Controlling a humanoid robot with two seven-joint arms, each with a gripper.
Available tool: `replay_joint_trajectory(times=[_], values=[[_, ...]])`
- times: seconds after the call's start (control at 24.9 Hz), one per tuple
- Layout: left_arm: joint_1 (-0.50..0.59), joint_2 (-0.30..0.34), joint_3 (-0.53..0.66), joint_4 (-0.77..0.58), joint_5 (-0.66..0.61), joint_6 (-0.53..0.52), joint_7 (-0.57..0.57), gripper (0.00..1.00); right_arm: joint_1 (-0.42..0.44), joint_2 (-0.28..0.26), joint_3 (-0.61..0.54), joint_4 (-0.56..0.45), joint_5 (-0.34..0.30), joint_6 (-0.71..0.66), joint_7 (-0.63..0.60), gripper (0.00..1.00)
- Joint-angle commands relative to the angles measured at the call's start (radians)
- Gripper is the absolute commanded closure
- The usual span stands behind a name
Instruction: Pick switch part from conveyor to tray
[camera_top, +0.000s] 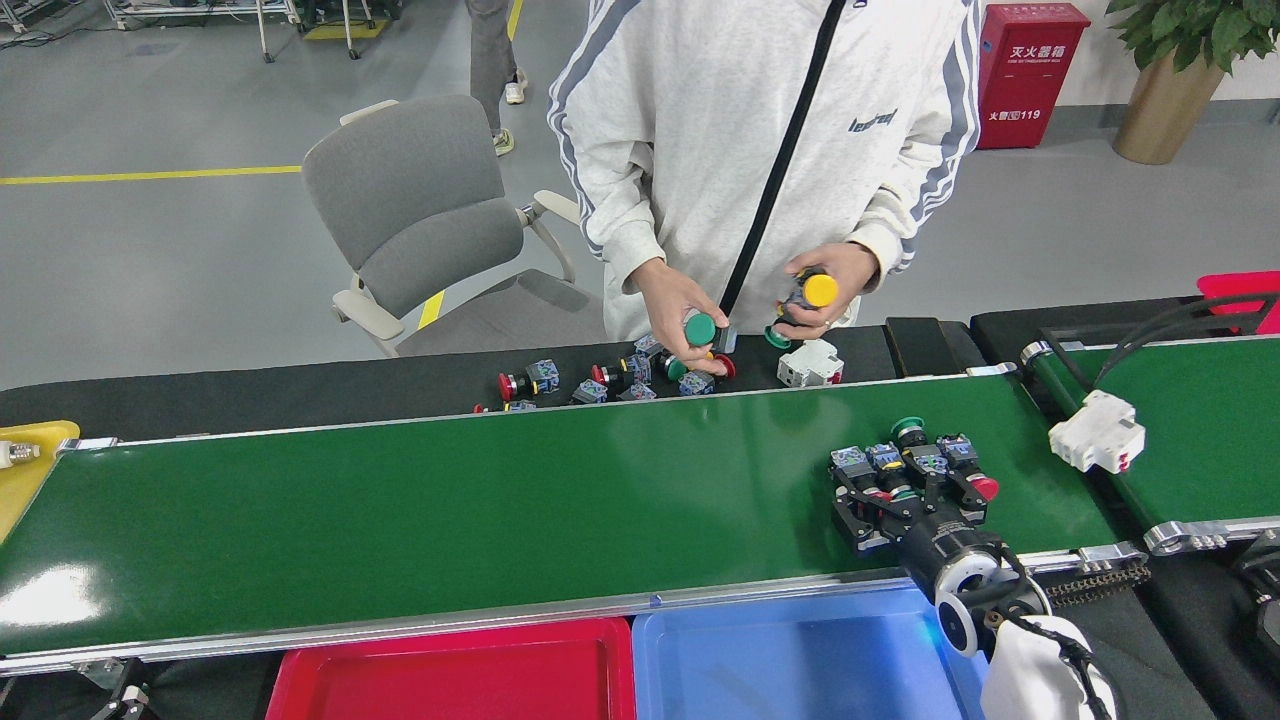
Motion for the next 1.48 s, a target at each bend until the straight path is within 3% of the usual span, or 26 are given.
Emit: replay_joint_trajectory(times=[0.0, 0.12, 0.2, 0.48, 0.56, 0.72, 0.8, 0.92, 1.08, 1.2, 1.36, 1.44], values=[[0.002, 0.011, 0.002, -0.017, -0.002, -0.001, 0.006, 0.0, -0.002, -0.01, 0.004, -0.008, -0.001, -0.008, -0.028, 0.74], [0.012, 0.012, 0.002, -0.026, -0.002, 0.0, 0.006, 0.0, 0.02, -0.01, 0.004, -0.012, -0.001, -0.023, -0.029, 0.74], [0.009, 0.014, 0.003, -0.021, -0.002, 0.004, 0.006, 0.0, 0.021, -0.01, 0.004, -0.021, -0.004, -0.043, -0.031, 0.82], [0.017, 0.015, 0.005, -0.023, -0.002, 0.002, 0.006, 0.0, 0.061, 0.002, 0.003, -0.19, -0.009, -0.118, -0.032, 0.92], [0.017, 0.015, 0.003, -0.026, 0.0, 0.0, 0.006, 0.0, 0.094, 0.014, 0.009, -0.264, -0.01, -0.177, -0.032, 0.92], [0.014, 0.014, 0.003, -0.026, -0.002, 0.002, 0.006, 0.0, 0.133, 0.083, 0.119, -0.376, -0.016, -0.421, -0.035, 0.92], [0.012, 0.014, 0.003, -0.03, 0.0, 0.002, 0.006, 0.0, 0.135, 0.123, 0.213, -0.377, -0.013, -0.5, -0.04, 0.78], [0.002, 0.014, 0.003, -0.04, 0.003, -0.001, 0.009, 0.0, 0.133, 0.188, 0.337, -0.342, -0.001, -0.51, -0.049, 0.0], [-0.008, 0.024, 0.002, -0.066, 0.003, -0.01, 0.046, 0.0, 0.132, 0.2, 0.378, -0.308, -0.002, -0.514, -0.118, 0.0], [0.005, 0.023, 0.002, -0.084, -0.005, -0.013, 0.065, 0.0, 0.143, 0.195, 0.349, -0.348, -0.021, -0.5, -0.114, 0.0], [0.028, 0.018, 0.002, -0.081, -0.023, -0.015, 0.055, 0.0, 0.325, 0.194, 0.035, -0.492, -0.033, -0.299, -0.114, 0.03], [0.039, 0.015, 0.002, -0.087, -0.023, -0.015, 0.037, 0.0, 0.459, 0.209, -0.1, -0.59, -0.033, -0.095, -0.124, 0.02]])
